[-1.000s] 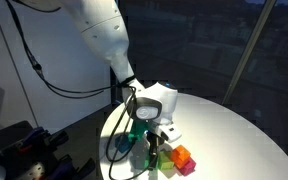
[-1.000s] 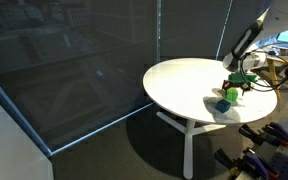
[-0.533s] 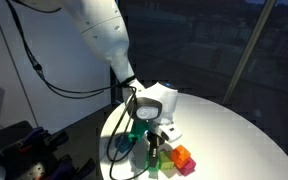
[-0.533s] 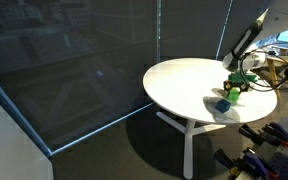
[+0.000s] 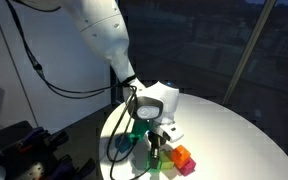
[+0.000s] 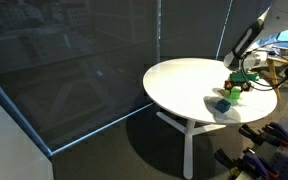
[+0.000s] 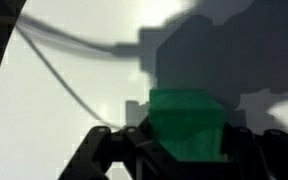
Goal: Put the green block on top of the blue block
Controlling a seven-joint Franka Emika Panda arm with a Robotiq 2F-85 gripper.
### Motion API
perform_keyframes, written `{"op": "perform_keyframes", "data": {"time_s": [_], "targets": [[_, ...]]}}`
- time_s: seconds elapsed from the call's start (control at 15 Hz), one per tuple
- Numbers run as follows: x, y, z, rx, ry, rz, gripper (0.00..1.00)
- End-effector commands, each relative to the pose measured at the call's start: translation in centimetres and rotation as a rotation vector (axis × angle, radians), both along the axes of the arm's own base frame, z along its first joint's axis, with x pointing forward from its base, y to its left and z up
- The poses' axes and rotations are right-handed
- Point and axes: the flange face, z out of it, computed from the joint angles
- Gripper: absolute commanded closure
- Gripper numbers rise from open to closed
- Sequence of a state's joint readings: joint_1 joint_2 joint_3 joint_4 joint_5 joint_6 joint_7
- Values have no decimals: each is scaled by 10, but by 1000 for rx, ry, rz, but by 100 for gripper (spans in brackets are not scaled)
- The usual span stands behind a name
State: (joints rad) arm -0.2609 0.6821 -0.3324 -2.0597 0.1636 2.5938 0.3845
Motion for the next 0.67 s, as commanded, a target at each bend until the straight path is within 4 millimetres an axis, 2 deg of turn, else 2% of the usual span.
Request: {"op": "perform_keyframes", "data": {"time_s": [0.0, 0.6], "targets": [[-5, -1, 23, 1, 1, 22, 76], [-10, 1, 60, 11, -39, 46, 76]]}}
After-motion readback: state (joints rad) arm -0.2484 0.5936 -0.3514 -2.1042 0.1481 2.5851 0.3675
